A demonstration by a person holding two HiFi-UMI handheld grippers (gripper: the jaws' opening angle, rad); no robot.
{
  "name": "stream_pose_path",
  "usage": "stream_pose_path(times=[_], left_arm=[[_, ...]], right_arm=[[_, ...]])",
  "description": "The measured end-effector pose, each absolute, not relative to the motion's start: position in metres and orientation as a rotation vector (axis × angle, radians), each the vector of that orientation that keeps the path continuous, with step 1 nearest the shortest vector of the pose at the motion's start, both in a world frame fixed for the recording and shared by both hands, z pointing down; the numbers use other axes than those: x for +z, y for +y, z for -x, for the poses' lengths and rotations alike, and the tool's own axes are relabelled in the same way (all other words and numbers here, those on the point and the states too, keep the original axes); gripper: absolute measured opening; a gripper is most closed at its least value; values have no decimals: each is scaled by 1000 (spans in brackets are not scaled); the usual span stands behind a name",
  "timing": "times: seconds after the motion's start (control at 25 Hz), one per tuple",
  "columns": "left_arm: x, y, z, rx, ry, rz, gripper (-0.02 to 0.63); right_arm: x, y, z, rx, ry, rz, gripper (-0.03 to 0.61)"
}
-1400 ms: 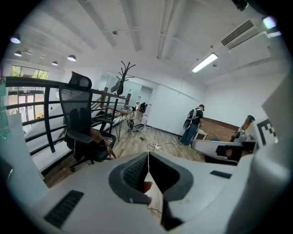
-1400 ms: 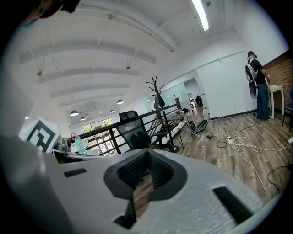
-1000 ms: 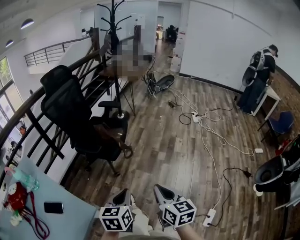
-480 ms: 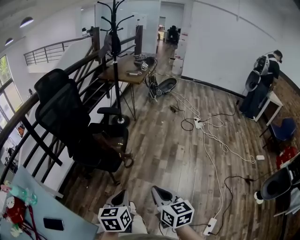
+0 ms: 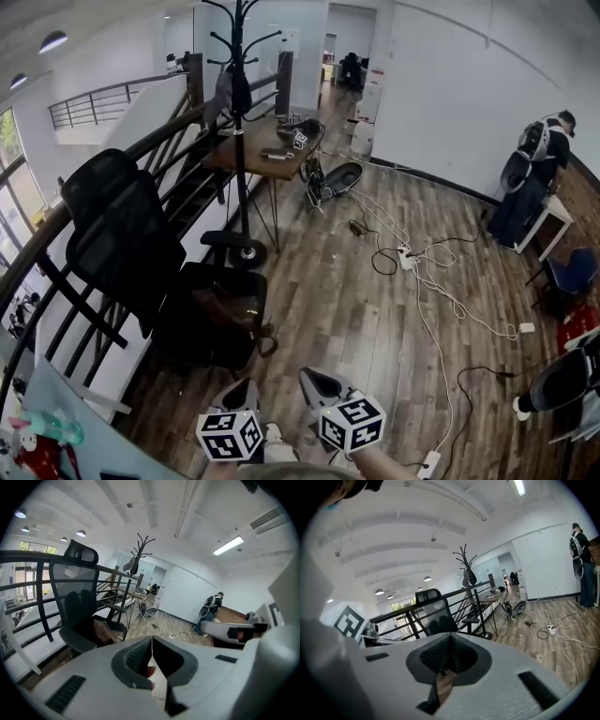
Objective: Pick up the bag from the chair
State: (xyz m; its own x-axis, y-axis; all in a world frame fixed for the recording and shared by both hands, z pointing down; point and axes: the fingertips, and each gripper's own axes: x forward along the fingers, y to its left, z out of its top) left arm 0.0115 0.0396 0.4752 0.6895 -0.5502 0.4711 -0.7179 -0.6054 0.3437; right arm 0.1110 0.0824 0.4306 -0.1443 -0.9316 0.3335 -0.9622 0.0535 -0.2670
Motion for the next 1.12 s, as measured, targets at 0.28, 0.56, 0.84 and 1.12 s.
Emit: stream_pose_path(times=[0.28, 0.56, 0.84, 1.12], left_arm=[[476, -30, -10, 447, -1003, -2385, 3], [488, -79, -1, 447, -1028, -2360, 3], [502, -107, 9, 451, -1046, -2327, 3], [516, -131, 19, 448, -1093, -2266, 3]], right_arm=[[432, 12, -112, 663, -2248, -1986, 2], [445, -41, -102, 671, -2264, -1939, 2], [454, -74, -96, 689, -2280, -1923, 2], [470, -106, -94, 714, -2284, -1860, 2]])
